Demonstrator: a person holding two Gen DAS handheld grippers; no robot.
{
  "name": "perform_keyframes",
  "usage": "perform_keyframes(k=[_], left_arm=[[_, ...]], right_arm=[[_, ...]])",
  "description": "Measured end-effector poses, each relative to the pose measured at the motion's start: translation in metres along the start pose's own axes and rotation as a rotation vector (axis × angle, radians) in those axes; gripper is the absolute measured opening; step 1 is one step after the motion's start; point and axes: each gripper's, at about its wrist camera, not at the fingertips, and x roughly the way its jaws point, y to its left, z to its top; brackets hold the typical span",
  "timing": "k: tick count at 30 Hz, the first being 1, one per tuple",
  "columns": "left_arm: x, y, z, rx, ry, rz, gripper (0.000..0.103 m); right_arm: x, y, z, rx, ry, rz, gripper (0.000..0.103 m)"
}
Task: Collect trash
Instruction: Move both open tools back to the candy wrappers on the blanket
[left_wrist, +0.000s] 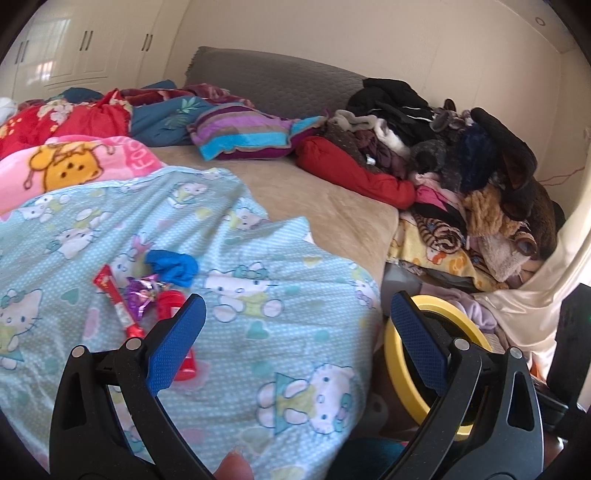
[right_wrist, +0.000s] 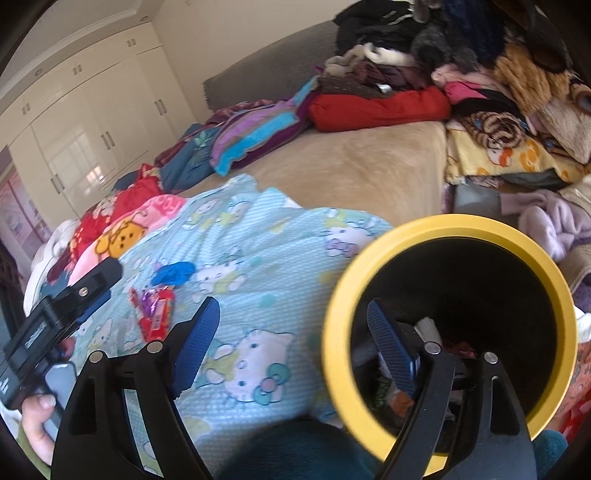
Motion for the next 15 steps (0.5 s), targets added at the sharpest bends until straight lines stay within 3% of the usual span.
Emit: perform_keyframes(k=[15], left_arm=[[-0.005,0.068,0.007,-0.073,-0.008,0.084,0.092]], right_arm=[[0.037,0.083,-0.023,-0.161,0.079,0.083,0.080]])
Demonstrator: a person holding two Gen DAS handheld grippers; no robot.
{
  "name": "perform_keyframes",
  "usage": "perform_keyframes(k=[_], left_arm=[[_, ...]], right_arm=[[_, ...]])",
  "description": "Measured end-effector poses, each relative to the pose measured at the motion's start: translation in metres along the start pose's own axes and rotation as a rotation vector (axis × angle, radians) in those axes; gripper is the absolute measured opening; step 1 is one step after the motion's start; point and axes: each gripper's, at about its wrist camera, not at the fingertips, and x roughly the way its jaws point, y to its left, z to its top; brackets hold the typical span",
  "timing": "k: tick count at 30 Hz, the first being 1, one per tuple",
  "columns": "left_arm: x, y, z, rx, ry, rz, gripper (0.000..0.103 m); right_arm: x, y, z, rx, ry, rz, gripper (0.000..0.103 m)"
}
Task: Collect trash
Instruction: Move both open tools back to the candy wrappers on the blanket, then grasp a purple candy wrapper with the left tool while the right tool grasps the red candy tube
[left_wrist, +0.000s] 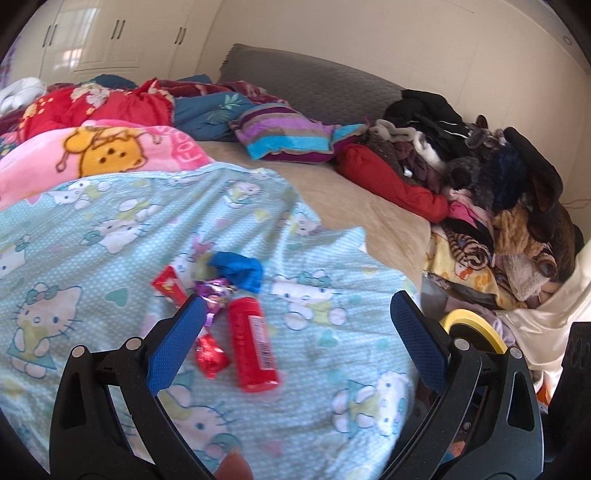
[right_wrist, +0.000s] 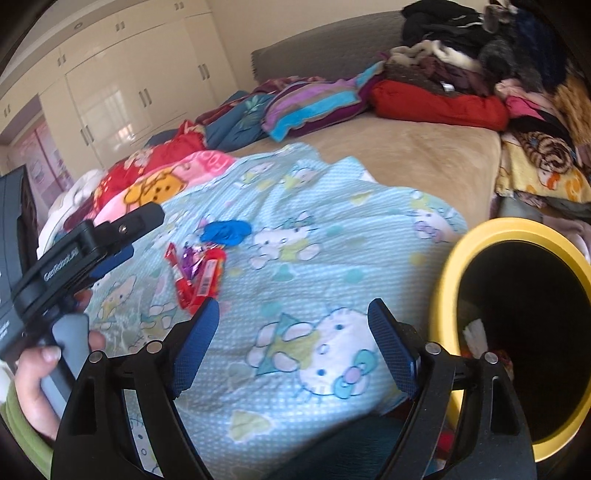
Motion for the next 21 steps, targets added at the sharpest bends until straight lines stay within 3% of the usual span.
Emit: perform_keyframes(k=[8,11,13,17,19,21], left_arm=[[0.004,0.033,0.010,0.042,0.017,0.070,0.091],[0.011,0.047,0.016,0.049,0.049,0.083,0.078],[0.019,0.055,0.020,0.053,0.083,0.102,0.062],[0.037,0.068,0.024,0.055,0.159,0.112,0.042],[0.046,0.071,0.024,0.065,0.192,0.115,0.031],[0.054,0.071,0.023,0.083,0.221,0.111,0.027]], right_arm=[[0.026,0.037,-0.001,-0.072,0.027,0.041,0.080],[0.039,0.051,-0.002,-0.095,0.047,0.067,0.080],[0.046,0.059,-0.002,-0.110,0.056,0.081,0.080],[0.062,0.070,-0.001,-0.134,0.071,0.094,0.079],[0.072,0.076,-0.001,-0.150,0.085,0.099,0.074],[0.083,0.078,-0.001,-0.134,0.110,0.113,0.068]])
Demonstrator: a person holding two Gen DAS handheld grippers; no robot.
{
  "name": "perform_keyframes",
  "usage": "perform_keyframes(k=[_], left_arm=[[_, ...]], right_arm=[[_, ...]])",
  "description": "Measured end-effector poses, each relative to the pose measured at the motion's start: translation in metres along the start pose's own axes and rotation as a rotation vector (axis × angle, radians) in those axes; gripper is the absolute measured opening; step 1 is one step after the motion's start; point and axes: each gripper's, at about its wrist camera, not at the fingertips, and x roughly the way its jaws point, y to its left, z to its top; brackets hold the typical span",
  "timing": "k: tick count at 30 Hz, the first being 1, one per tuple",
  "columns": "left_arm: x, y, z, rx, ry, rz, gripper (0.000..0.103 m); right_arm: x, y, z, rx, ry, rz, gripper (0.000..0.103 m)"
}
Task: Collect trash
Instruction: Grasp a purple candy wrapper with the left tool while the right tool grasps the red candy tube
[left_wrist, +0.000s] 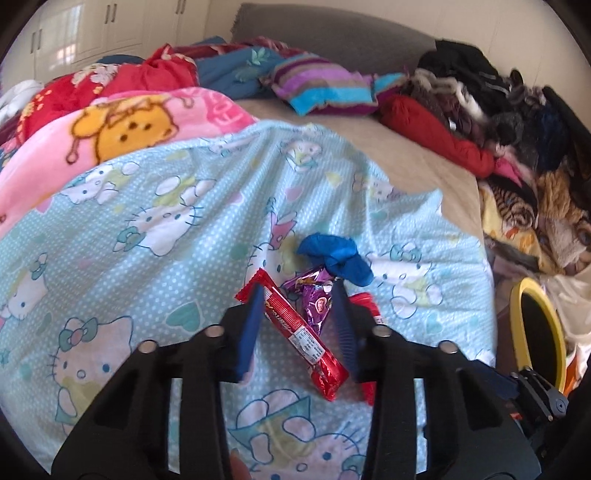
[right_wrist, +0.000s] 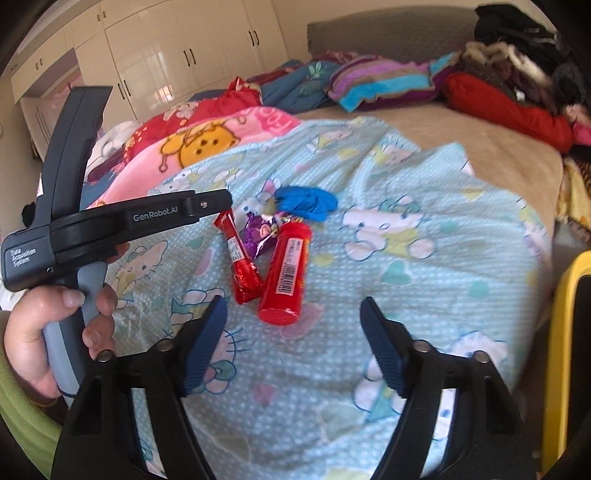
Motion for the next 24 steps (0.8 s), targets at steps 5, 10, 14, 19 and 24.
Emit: perform_keyframes(k=[5,10,14,19,24], left_arm=[[0.021,-0.005,0.002,0.046,0.077,-0.013,0.027],[0.034,-0.012,0.004,0.090,0.113,-0.021,0.024],[0.043,-0.012,0.007,0.084,0.137,-0.044,0.024],[0.056,-0.014,0.007,0.076,0.169,-0.045,0.023],[0.060,-0.021,0.002,0.089,0.180,-0.051,0.015]], right_arm=[[0.028,0.000,0.003,0.030,0.057,0.026,0.052],[0.047,-0.004,0.003,0.055,0.094,0.034,0.049],[0.053,-0.010,0.004,0.095,0.102,0.055,0.046],[0.054,-0.019,0.002,0.136,0.111,0.104,0.030],[0.042,-0.024,-0.005,0.150,0.102,0.112,0.030]])
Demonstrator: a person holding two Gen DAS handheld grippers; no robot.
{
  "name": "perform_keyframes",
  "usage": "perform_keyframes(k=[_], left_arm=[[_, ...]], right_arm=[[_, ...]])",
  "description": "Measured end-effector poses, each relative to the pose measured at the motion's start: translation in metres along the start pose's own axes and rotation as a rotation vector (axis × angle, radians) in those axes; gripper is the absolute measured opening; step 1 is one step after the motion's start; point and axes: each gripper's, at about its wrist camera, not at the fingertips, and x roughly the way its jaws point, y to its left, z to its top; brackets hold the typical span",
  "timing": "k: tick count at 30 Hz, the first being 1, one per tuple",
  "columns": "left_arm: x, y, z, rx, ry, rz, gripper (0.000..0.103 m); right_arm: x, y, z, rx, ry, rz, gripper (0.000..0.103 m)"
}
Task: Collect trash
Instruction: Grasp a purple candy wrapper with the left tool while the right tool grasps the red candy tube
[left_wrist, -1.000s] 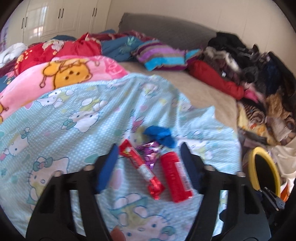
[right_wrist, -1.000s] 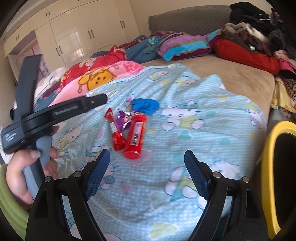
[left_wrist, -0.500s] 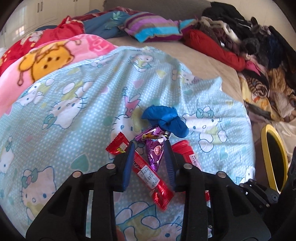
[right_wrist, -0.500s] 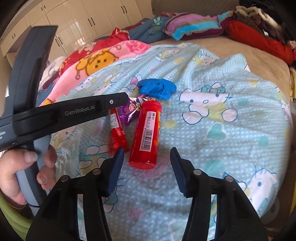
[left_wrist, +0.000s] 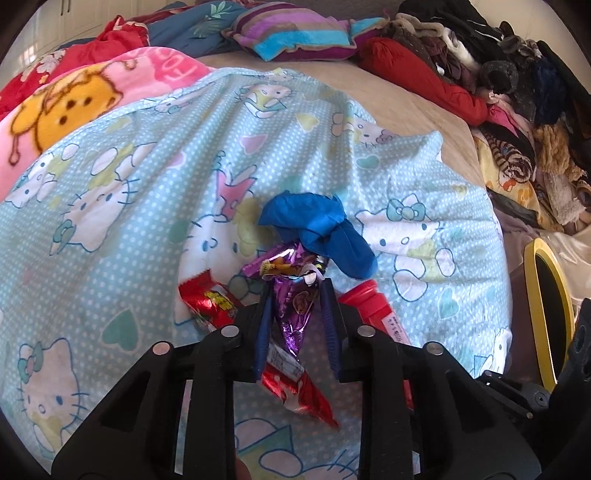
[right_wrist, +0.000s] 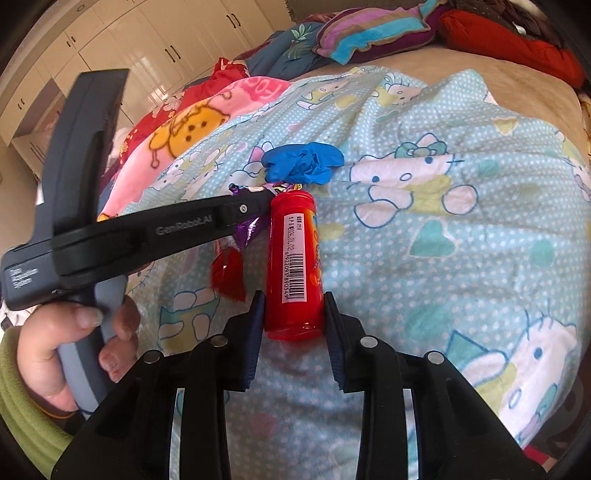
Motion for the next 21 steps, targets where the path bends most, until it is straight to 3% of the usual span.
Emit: perform_keyframes(k=[21], left_arm=[[-0.057,-0.031,-0.054,-0.102,-0.118,-0.143,0.008]], right_arm=[[-0.068,-0.036,-0.022,0.092,-0.078,0.004,0.030]])
